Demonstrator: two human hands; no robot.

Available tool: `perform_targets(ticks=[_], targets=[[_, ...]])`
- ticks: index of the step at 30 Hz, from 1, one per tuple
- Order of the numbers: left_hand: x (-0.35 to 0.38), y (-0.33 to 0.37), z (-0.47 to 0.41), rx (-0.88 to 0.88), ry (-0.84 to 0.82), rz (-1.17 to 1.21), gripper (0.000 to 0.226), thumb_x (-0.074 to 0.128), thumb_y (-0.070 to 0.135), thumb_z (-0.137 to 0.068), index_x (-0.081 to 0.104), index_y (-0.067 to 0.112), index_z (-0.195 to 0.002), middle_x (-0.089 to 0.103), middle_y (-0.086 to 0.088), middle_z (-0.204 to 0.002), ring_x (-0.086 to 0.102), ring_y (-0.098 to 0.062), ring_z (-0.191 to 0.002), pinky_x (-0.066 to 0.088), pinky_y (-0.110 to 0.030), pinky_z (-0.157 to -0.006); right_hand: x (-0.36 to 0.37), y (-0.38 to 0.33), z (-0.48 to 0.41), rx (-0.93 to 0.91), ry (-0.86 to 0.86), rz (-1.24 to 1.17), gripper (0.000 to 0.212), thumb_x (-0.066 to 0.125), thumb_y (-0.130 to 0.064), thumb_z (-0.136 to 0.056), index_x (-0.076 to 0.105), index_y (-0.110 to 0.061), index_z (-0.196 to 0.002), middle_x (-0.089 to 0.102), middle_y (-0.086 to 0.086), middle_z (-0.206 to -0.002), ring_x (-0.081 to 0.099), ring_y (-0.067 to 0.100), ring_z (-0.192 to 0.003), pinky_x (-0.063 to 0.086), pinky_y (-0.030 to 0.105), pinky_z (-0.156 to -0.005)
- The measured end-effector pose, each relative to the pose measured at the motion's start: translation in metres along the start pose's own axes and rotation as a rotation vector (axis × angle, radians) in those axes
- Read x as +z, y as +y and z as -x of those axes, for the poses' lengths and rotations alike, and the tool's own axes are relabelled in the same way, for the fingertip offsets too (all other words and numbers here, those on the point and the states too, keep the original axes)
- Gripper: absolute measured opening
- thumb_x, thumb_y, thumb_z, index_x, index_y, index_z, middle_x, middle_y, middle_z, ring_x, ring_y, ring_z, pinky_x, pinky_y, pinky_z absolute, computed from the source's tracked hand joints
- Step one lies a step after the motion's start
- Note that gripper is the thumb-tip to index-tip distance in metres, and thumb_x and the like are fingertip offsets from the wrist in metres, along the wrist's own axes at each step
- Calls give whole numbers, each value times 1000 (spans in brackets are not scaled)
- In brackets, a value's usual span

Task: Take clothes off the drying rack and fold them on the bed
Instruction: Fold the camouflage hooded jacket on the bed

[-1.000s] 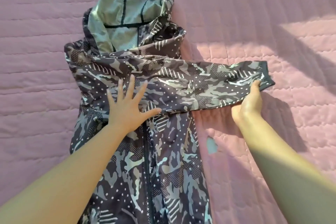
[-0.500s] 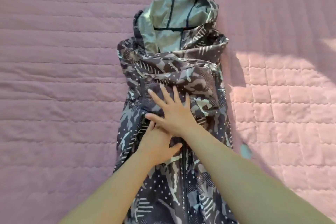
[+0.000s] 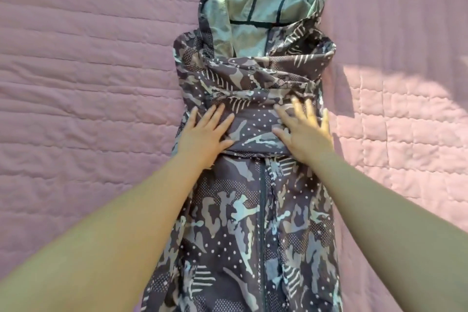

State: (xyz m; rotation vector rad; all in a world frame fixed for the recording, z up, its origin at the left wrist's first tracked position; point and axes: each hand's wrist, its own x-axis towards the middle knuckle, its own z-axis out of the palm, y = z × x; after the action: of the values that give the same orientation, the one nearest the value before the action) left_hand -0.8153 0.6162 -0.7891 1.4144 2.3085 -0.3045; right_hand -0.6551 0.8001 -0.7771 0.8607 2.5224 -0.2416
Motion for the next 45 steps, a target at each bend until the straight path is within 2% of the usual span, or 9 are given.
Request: perform_targets(ticks=[7,13,17,21,24,31,36,41,45], targets=[[17,-11,18,10,215,164,69,31,55,-97,7,28,-155,-5,-3,-163,-7,-22,-149,-1,-46,-120,9,14,11,125,-16,-11,59,20,-50,-102,-7,-36,-152,-15,-1,-161,-17,26,-147,-4,55,-118],[42,7,132,-422,320,680,58,71,32,-83,41,23,-131,45,2,-121,46,-17,-110,50,-37,-86,36,-69,80,-271,184,-8,56,21,-42,-103,4,-25,-154,-4,3,-161,-6,25,-148,-2,49,-119],[64,9,182,-600,282,879,26,73,31,-82,55,22,-97,53,7,-95,55,-17,-87,42,-30,-67,65,-123,111,-438,-23,-36,57,22,-45,-103,0,-34,-154,-8,-1,-162,-10,25,-149,-2,50,-120],[64,12,204,-772,211,1072,41,74,56,-74,56,22,-87,61,9,-86,57,-12,-79,44,-31,-66,85,-153,127,-350,-47,-71,56,29,-43,-102,8,-35,-153,-1,3,-162,-3,30,-149,5,56,-118],[58,13,215,-761,206,1095,28,74,43,-79,57,22,-84,65,8,-77,62,-14,-74,50,-33,-66,90,-164,139,-355,-60,-64,53,23,-45,-99,21,-34,-151,8,5,-162,7,34,-148,12,60,-116],[59,28,259,-456,262,746,45,60,9,-83,51,22,-124,59,2,-114,59,-22,-96,51,-39,-69,97,-192,180,-350,-168,-160,56,25,-54,-99,12,-39,-151,-17,-7,-160,-19,28,-147,-9,68,-108],[69,42,284,-350,239,846,35,57,6,-83,54,24,-113,44,10,-91,52,-15,-77,41,-26,-62,136,-203,239,-463,-115,-42,59,28,-47,-93,21,-28,-148,15,8,-160,9,37,-147,12,72,-107],[92,42,306,-707,229,784,57,74,33,-74,42,23,-120,45,-1,-113,45,-18,-105,45,-36,-87,153,-203,286,-482,-116,-190,45,35,-36,-96,39,-31,-140,13,2,-162,10,24,-149,12,51,-118],[107,44,329,-708,74,1003,51,72,25,-79,39,25,-118,48,4,-113,55,-16,-98,50,-35,-76,143,-203,283,-373,-59,-488,44,53,0,-78,64,-18,-117,47,5,-144,38,24,-135,35,44,-111]])
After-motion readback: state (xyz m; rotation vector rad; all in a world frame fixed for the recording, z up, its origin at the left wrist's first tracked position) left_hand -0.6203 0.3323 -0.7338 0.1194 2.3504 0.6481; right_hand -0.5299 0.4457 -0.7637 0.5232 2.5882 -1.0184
